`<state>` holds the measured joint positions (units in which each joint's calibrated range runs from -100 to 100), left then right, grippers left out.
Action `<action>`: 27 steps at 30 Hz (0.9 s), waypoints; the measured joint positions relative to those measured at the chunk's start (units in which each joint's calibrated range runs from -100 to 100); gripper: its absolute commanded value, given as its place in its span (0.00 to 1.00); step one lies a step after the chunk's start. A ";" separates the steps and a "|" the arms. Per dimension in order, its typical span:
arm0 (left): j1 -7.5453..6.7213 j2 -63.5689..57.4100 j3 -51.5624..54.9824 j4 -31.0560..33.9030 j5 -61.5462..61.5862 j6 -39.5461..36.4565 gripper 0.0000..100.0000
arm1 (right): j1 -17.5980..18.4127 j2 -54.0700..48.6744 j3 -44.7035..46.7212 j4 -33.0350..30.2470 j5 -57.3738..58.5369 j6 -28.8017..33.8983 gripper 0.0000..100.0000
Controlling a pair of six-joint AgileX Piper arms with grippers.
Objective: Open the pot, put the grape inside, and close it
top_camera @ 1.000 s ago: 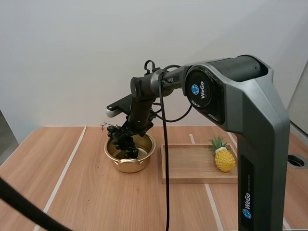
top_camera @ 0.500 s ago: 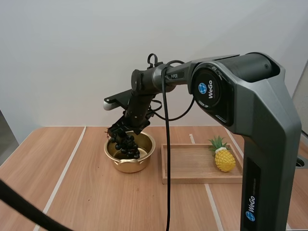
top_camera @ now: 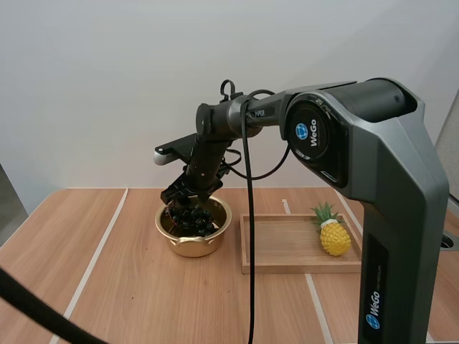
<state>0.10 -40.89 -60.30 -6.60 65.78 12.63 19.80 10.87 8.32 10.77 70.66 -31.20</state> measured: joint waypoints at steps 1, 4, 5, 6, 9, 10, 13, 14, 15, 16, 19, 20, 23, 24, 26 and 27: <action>0.00 0.00 0.00 0.00 0.00 0.00 0.00 | 0.00 0.00 0.00 0.00 0.00 0.00 0.89; 0.00 0.00 0.00 0.00 0.16 0.00 0.00 | 0.00 -1.05 -0.28 -1.51 0.03 0.00 0.68; 0.00 0.00 0.00 0.00 0.16 0.00 0.00 | 0.00 -1.60 -0.40 -2.28 0.03 0.00 0.54; 0.00 0.00 0.00 0.00 0.16 0.00 0.00 | 0.00 -2.39 -0.85 -3.51 0.18 -0.10 0.37; 0.00 0.00 0.00 0.00 0.31 0.00 0.00 | -0.07 -5.82 -3.00 -6.94 0.18 -0.10 0.00; 0.00 0.00 0.00 0.11 0.31 0.00 0.00 | -0.29 -7.39 -3.82 -7.47 0.18 0.05 0.00; 0.00 0.00 0.00 0.22 0.80 0.00 0.00 | -1.51 -12.18 -6.92 -8.38 0.18 0.49 0.00; 0.00 0.00 0.00 0.33 1.42 0.00 0.00 | -2.02 -13.52 -7.99 -8.49 0.18 0.57 0.00; 0.00 0.00 0.00 0.33 1.87 0.00 0.00 | -2.72 -15.07 -9.34 -8.64 0.18 0.80 0.00; 0.00 0.00 0.00 0.33 2.44 0.00 0.00 | -3.52 -16.75 -10.70 -8.64 -0.02 1.09 0.00; 0.00 0.12 0.00 0.33 6.20 0.00 0.00 | -6.06 -21.34 -15.22 -8.75 -0.09 2.09 0.00; 0.00 0.27 0.00 0.33 7.60 0.00 0.00 | -7.16 -23.20 -16.73 -8.75 0.08 2.75 0.00; 0.00 1.23 -0.12 0.48 11.50 0.00 0.00 | -10.64 -28.22 -20.71 -8.68 -0.17 4.93 0.00; 0.00 1.75 -0.12 0.86 12.76 -0.46 0.00 | -11.54 -29.58 -21.55 -8.68 -0.17 5.55 0.00; 0.00 2.91 -0.12 2.32 14.43 -1.98 0.00 | -13.49 -33.16 -22.94 -8.68 -0.36 6.59 0.00; 0.00 3.57 -0.12 3.39 15.36 -2.89 0.00 | -14.18 -34.63 -23.11 -8.68 -0.92 6.82 0.00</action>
<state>0.10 -37.31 -60.42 -3.21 81.14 9.74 5.62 -23.76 -14.79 2.09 69.74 -24.38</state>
